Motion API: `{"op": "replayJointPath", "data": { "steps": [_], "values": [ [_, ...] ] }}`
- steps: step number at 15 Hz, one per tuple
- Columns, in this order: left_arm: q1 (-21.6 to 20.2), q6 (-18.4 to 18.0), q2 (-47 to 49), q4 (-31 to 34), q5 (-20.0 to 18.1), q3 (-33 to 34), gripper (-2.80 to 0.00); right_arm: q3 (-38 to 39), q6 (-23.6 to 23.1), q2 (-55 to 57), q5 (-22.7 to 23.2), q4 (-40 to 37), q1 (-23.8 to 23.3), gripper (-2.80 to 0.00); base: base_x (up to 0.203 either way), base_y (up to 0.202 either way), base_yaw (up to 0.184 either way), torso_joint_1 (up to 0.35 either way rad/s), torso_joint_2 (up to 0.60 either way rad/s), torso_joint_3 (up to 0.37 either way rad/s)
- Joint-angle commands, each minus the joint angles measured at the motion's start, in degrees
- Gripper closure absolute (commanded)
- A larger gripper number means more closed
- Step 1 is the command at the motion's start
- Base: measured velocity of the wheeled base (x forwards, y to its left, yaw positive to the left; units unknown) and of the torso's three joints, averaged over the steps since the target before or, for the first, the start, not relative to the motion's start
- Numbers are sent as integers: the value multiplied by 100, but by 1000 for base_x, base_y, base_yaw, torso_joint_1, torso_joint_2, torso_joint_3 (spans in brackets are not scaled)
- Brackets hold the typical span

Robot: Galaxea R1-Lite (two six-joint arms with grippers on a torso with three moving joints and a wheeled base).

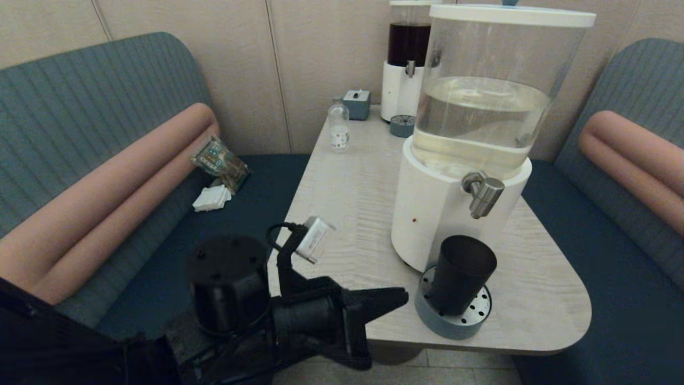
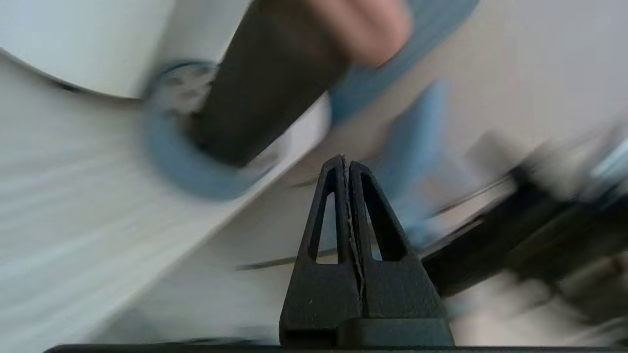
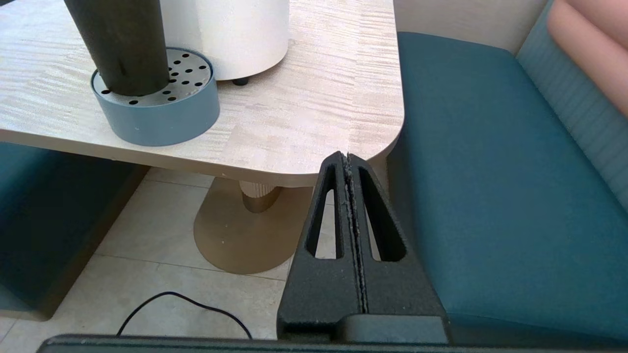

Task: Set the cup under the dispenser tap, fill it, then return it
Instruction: Place the cup next to the water dispenser

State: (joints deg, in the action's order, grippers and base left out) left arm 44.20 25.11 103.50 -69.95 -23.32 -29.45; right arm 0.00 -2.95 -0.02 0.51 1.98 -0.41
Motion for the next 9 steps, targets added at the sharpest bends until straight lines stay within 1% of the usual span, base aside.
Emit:
{"op": "replayJointPath", "data": {
  "steps": [1, 3, 6, 7, 9],
  "values": [
    [-11, -1219, 435, -877, 63, 535, 0, 79, -4, 2, 2, 4, -2, 0, 0, 0, 0, 0, 0, 0],
    [0, -1868, 1034, -1702, 187, 719, 0, 79, -4, 2, 2, 4, -2, 0, 0, 0, 0, 0, 0, 0],
    [71, -2054, 1352, -1769, 169, 138, 0, 79, -4, 2, 2, 4, -2, 0, 0, 0, 0, 0, 0, 0],
    [103, -2073, 1470, -1770, 111, -133, 0, 79, -4, 2, 2, 4, -2, 0, 0, 0, 0, 0, 0, 0],
    [119, -2195, 1842, -1771, -128, -700, 0, 79, -4, 2, 2, 4, 6, 0, 0, 0, 0, 0, 0, 0]
  ]
}}
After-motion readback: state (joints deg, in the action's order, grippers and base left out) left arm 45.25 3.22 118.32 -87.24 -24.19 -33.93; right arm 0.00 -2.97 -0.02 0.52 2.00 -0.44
